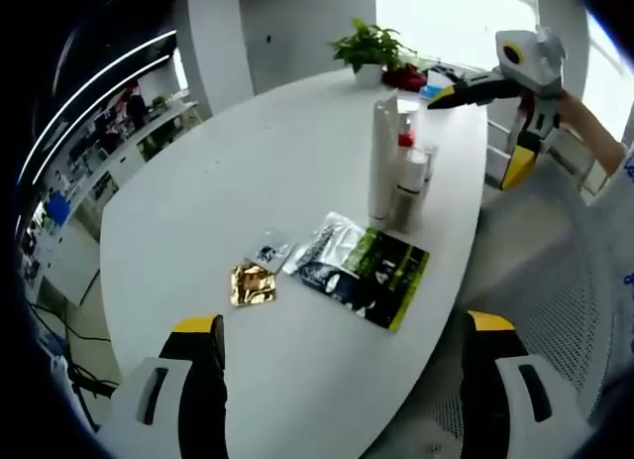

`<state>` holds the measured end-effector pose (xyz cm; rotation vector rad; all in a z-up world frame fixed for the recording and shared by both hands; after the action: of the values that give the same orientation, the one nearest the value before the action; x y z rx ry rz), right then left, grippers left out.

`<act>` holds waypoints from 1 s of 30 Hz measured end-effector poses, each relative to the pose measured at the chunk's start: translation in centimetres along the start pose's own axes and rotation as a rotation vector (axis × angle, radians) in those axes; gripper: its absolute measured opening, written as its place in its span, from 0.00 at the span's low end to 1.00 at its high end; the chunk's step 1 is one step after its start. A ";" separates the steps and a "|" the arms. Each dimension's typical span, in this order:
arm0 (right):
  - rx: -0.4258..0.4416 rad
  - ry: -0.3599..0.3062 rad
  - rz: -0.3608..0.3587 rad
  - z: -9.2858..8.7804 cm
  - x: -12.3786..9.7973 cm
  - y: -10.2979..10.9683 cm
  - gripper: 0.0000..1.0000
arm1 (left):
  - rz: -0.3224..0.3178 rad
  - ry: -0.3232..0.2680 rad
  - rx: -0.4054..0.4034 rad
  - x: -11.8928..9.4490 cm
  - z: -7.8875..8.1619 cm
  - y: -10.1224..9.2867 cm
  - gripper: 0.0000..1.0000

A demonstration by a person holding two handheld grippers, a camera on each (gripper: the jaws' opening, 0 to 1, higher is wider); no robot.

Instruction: Arrange the skincare products in the storage area until every visible bottle or jar stands upright without overlapping.

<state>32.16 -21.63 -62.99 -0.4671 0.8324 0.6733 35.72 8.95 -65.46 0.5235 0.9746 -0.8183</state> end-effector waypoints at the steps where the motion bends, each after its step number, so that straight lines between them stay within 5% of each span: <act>1: 0.010 0.001 0.005 0.0 0.1 -0.1 0.99 | -0.007 0.000 0.001 0.1 0.1 0.3 0.97; 21: 0.031 0.035 0.000 0.1 1.0 -0.5 0.99 | -0.011 0.101 0.214 4.6 1.5 6.5 0.97; 30: 0.062 0.029 0.000 -0.1 0.9 -0.6 0.99 | -0.033 0.141 0.373 6.2 2.5 6.7 0.96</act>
<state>32.97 -21.79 -63.68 -0.4218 0.8784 0.6404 44.28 8.98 -69.46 0.8973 0.9649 -1.0105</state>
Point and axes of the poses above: the point that each gripper's makers call its tool centre point, and the gripper's own axes: x roughly forward along the fingers, y roughly to its left, z roughly out of its top, the point moved 10 cm from there along -x, roughly backward along the fingers, and after that the axes turned 14 degrees about y, right-handed, at the moved point
